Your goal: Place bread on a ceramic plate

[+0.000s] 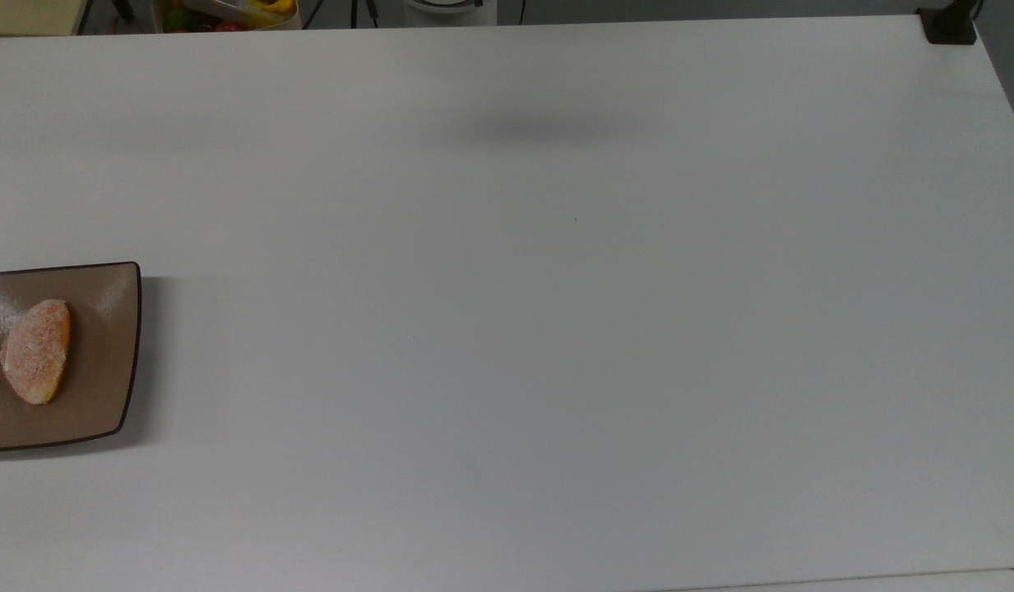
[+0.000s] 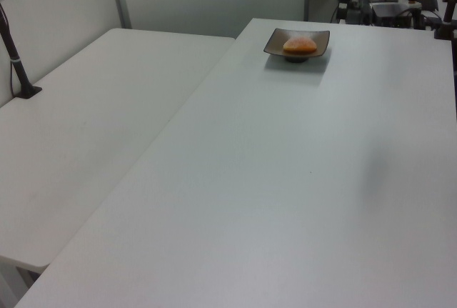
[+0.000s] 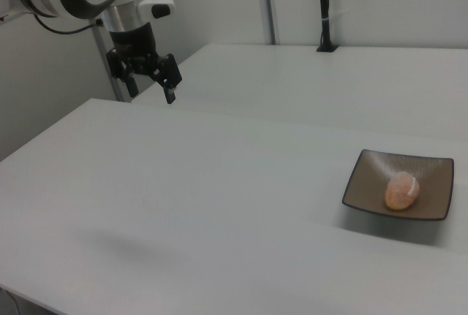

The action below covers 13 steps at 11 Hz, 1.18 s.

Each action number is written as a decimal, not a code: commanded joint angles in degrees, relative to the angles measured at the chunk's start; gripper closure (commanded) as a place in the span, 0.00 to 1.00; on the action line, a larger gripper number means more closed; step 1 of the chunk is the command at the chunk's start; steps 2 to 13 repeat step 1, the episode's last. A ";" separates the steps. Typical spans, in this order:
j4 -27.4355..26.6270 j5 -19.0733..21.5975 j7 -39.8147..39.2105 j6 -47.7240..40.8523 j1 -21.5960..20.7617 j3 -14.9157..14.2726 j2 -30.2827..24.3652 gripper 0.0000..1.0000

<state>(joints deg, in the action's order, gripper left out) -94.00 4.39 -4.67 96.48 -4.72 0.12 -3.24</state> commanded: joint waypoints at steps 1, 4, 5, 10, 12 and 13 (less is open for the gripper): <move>-1.19 -0.26 -1.75 1.43 -0.55 -0.99 -0.63 0.00; -1.19 -0.26 -1.75 1.43 -0.55 -0.99 -0.63 0.00; -1.19 -0.26 -1.75 1.43 -0.55 -0.99 -0.63 0.00; -1.19 -0.26 -1.75 1.43 -0.55 -0.99 -0.63 0.00; -1.19 -0.26 -1.75 1.43 -0.55 -0.99 -0.63 0.00; -1.19 -0.26 -1.75 1.43 -0.55 -0.99 -0.63 0.00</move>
